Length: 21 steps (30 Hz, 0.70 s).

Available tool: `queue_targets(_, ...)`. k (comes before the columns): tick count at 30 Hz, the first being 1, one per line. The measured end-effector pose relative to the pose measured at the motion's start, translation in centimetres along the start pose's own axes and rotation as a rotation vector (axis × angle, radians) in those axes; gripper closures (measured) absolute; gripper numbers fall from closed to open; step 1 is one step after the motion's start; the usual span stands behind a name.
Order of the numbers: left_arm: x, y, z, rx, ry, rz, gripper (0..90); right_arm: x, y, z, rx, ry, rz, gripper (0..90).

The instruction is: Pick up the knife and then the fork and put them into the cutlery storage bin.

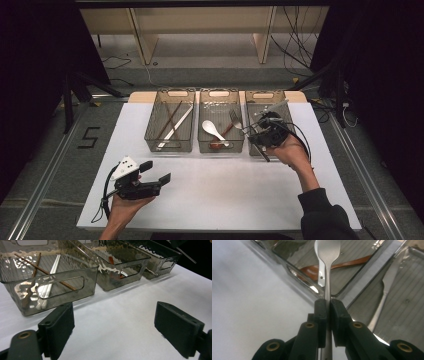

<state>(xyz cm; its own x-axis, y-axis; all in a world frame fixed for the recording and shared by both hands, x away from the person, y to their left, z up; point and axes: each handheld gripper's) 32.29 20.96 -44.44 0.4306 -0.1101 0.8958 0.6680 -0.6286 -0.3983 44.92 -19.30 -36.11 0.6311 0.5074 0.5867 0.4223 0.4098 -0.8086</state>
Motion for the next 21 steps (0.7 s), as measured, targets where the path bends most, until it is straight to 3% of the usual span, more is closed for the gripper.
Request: queue_targets(21, 0.0, 0.0, 0.0, -0.001, 0.002, -0.003, 16.0, 0.7, -0.3, -4.0, -0.068, 0.099, -0.007, 84.3)
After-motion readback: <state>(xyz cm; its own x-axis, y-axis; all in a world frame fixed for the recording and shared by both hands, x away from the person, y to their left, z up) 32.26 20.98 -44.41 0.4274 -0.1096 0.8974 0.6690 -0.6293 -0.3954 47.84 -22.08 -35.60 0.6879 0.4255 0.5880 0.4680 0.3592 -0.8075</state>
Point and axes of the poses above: each handheld gripper's, and its own axes: y roughly forward along the jaws, x roughly out of its top, z roughly to its left, and after that the axes turned 2 degrees about -x, right-handed
